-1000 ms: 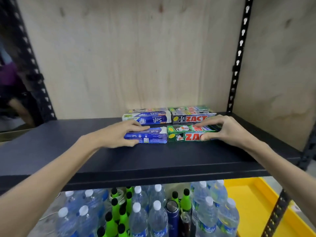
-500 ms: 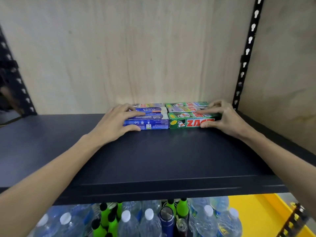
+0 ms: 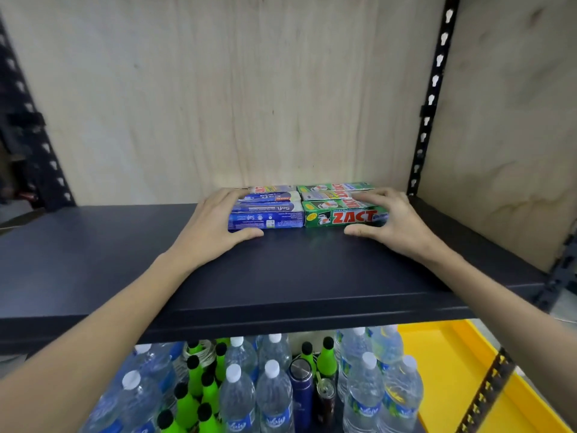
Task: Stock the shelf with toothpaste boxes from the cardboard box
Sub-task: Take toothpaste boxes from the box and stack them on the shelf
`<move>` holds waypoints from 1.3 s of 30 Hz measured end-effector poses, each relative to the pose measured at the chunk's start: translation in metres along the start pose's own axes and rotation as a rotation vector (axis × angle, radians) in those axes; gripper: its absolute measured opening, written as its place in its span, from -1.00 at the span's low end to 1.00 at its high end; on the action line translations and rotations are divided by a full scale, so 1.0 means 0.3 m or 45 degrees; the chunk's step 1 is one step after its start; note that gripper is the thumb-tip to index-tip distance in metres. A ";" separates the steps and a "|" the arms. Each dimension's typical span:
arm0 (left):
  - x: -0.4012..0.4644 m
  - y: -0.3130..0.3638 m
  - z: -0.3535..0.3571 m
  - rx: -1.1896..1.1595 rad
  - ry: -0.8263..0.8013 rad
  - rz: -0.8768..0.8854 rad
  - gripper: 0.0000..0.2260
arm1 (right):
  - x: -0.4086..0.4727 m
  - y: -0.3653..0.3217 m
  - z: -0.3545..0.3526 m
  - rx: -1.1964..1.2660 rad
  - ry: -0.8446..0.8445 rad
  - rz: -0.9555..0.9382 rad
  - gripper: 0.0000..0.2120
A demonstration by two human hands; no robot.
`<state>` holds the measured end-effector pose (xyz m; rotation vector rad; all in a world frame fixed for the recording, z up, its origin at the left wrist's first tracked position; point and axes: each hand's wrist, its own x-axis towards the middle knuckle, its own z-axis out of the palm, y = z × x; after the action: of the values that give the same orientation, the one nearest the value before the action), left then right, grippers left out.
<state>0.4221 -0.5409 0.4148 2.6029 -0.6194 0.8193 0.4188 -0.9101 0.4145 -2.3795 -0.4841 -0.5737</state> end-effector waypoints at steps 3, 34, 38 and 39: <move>-0.066 0.082 -0.021 -0.029 0.020 0.046 -0.36 | -0.082 -0.102 0.009 0.070 0.012 -0.039 -0.29; -1.760 0.279 0.701 -0.465 -0.697 -1.155 -0.44 | -1.642 -0.147 1.168 0.046 -0.549 0.850 -0.29; -1.841 0.328 0.852 -0.527 -0.768 -1.353 -0.34 | -1.746 -0.107 1.284 -0.215 -0.662 0.920 -0.13; -1.850 0.343 0.885 -0.566 -0.770 -1.398 -0.30 | -1.765 -0.092 1.304 -0.287 -0.665 0.923 -0.10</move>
<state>0.0818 -0.5773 -0.1064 2.2115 0.4732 -0.4084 0.0709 -0.7365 -0.1176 -2.6711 0.2641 0.3429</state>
